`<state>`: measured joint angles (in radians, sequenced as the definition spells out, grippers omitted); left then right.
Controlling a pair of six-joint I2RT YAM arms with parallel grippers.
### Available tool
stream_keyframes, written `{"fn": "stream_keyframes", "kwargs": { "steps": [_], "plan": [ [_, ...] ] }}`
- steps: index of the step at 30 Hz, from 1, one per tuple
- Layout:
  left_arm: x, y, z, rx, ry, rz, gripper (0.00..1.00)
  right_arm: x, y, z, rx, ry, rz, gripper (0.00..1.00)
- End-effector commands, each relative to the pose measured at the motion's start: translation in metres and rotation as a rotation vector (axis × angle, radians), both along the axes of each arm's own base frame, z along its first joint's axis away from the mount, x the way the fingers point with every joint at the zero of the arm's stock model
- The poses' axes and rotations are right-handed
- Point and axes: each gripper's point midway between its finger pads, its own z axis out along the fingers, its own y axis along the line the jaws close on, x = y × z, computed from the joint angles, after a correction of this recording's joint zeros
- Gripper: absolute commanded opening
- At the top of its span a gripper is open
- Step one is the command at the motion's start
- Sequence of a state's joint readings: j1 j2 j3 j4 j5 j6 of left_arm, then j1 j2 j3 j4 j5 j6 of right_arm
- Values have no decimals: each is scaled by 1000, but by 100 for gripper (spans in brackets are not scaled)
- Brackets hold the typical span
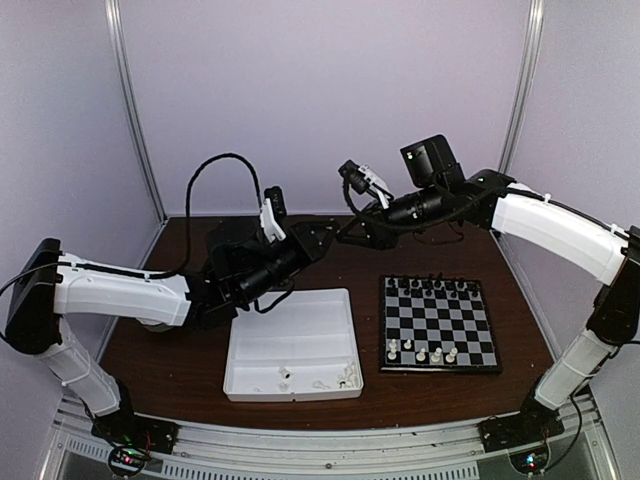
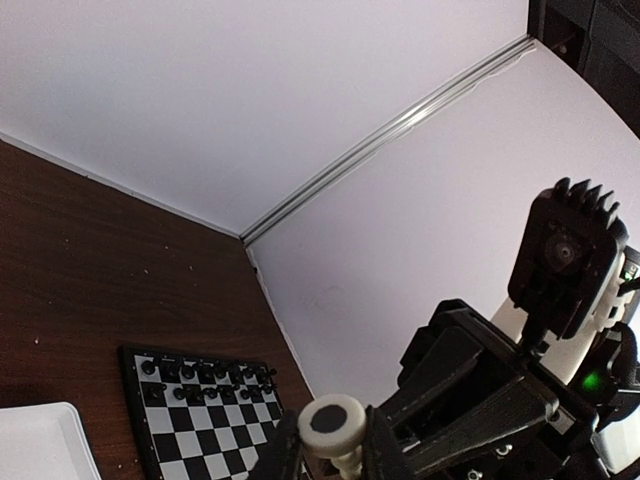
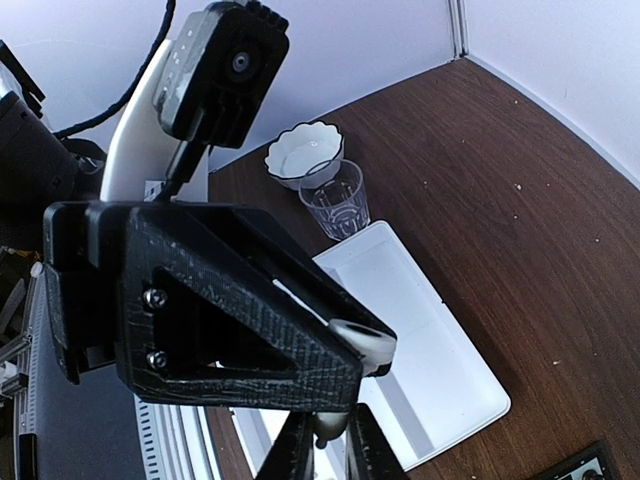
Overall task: Set up the chess pieces on the board
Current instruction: Pass from the left arm to the right
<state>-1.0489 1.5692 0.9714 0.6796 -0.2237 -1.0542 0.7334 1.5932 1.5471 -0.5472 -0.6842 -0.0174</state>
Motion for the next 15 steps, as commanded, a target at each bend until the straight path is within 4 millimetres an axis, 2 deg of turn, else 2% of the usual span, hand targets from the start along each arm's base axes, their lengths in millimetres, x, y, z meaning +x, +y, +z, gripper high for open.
{"fn": "stream_keyframes", "kwargs": {
  "steps": [1, 6, 10, 12, 15],
  "plan": [
    [-5, -6, 15, -68, -24, -35, 7, 5, 5, 5, 15, -20, -15, 13],
    [-5, -9, 13, -65, -22, -43, 6, 10, 5, 3, 5, -25, -39, 9],
    [-5, -11, 11, -66, -20, -42, 7, 16, 4, 1, -5, -35, -62, 19],
    [-5, -12, 10, -67, -20, -41, 7, 16, 5, 0, 0, -5, -74, 20],
    [-5, -13, 9, -66, -20, -45, 7, 16, 6, 0, 4, -3, -71, 14]
  ]
}}
